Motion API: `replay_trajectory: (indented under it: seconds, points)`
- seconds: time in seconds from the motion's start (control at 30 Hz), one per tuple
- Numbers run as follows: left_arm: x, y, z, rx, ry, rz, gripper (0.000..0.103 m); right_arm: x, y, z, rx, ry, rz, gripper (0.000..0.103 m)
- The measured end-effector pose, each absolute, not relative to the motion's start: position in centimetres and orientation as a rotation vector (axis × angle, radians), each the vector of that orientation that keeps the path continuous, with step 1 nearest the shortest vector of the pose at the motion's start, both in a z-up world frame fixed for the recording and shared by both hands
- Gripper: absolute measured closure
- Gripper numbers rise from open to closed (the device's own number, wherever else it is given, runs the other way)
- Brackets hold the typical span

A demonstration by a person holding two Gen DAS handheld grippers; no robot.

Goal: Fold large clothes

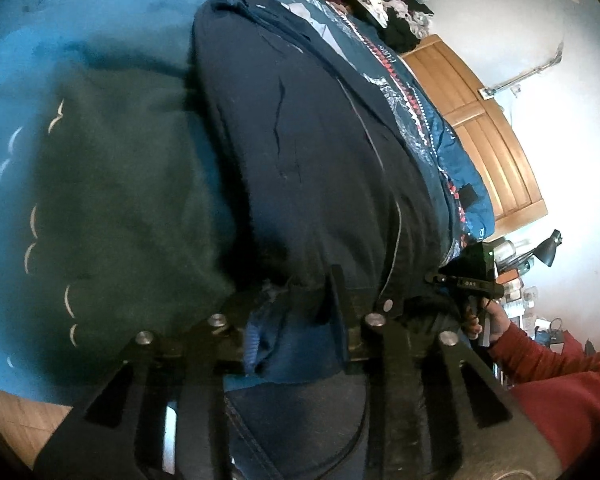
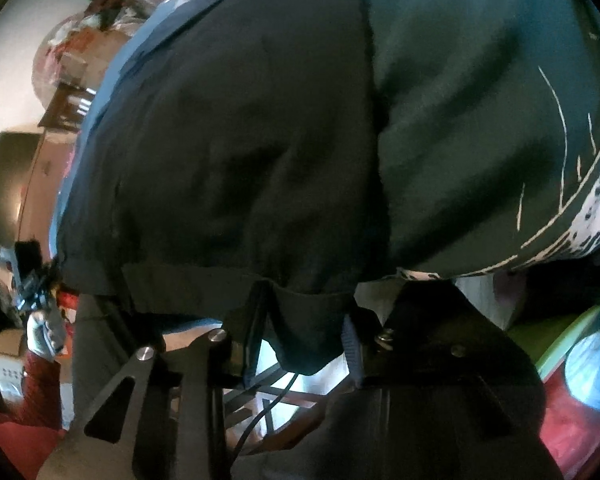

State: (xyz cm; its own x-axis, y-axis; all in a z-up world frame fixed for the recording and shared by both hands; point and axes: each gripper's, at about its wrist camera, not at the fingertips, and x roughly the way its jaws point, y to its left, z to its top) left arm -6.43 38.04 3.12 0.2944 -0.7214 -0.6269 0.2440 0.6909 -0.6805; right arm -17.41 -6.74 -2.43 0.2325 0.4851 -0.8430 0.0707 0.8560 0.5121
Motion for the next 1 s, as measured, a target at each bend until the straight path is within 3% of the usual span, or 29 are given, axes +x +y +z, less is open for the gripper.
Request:
replay_trajectory:
  seconds: [0.3,0.57,0.77,1.0]
  points:
    - [-6.7,38.5,2.8,-0.565,1.052,-0.714,0.074,-17.0,-6.3,-2.7,0.477,1.350,0.252,0.069]
    - [-7.1,38.6,2.4,-0.606,1.025,-0.744,0.071,-16.3,-6.1,-2.7,0.506,1.401,0.198,0.066]
    - [-7.2,39.1,2.5,-0.612,1.001,-0.749,0.075,-16.7,-5.2,-0.5,0.460,1.382,0.179,0.074]
    - [-7.0,38.6,2.7,-0.613,0.999,-0.756,0.076,-17.0,-4.7,0.2,0.448,1.349,0.175,0.069]
